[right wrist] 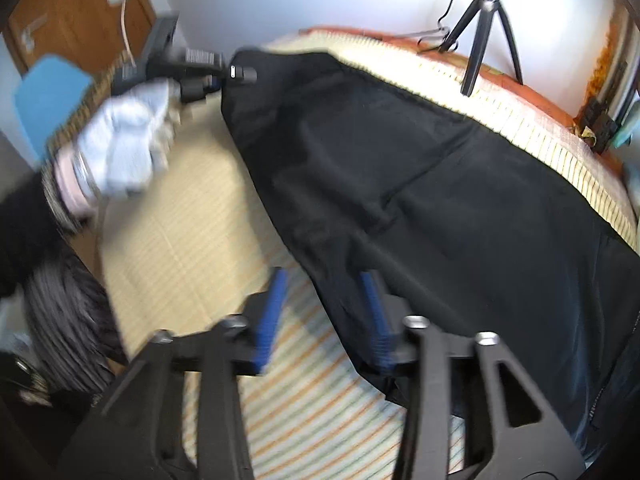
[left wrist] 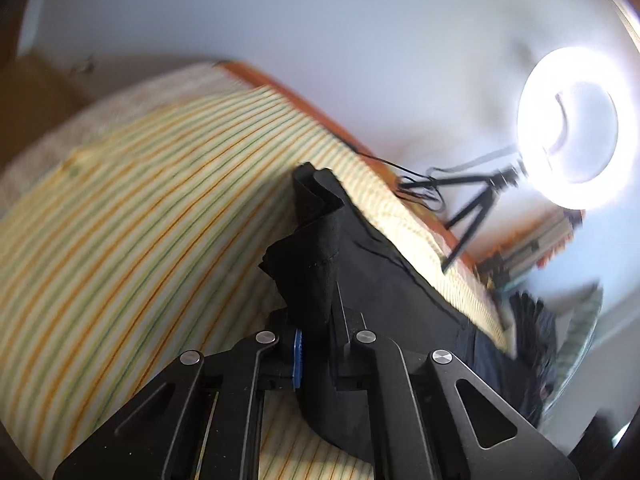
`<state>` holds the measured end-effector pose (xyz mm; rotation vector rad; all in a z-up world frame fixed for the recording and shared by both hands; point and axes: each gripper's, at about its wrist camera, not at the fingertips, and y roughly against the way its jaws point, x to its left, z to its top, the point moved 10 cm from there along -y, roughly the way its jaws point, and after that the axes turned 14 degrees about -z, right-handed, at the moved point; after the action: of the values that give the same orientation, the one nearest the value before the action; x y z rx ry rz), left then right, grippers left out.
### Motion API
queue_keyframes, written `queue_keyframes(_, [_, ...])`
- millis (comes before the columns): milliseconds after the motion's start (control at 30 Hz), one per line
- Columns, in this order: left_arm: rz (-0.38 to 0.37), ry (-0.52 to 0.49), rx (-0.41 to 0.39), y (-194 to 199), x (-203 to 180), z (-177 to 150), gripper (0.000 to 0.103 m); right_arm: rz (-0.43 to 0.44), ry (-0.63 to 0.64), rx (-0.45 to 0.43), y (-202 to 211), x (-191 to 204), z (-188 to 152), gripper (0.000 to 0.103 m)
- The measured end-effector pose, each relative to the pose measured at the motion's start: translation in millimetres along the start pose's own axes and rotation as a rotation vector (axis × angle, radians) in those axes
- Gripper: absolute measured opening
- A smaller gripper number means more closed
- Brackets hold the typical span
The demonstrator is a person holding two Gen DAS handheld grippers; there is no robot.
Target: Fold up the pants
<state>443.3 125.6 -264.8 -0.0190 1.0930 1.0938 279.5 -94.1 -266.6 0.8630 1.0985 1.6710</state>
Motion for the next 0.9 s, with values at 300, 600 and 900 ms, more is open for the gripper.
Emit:
queue_keyframes(300, [-0.032,-0.206,0.008,3,-50,-9,0.006,0.108,-0.203,-0.029,-7,-10,131,0.06])
queue_keyframes(600, [-0.05,-0.349,0.042,-4,-83,-23,0.006,0.145,-0.176,0.1,-91,44,241,0.06])
queue_keyframes(900, [-0.032,-0.418,0.071,-4,-87,-33,0.007,0.056,-0.216,0.212,-161,39,237,0.008])
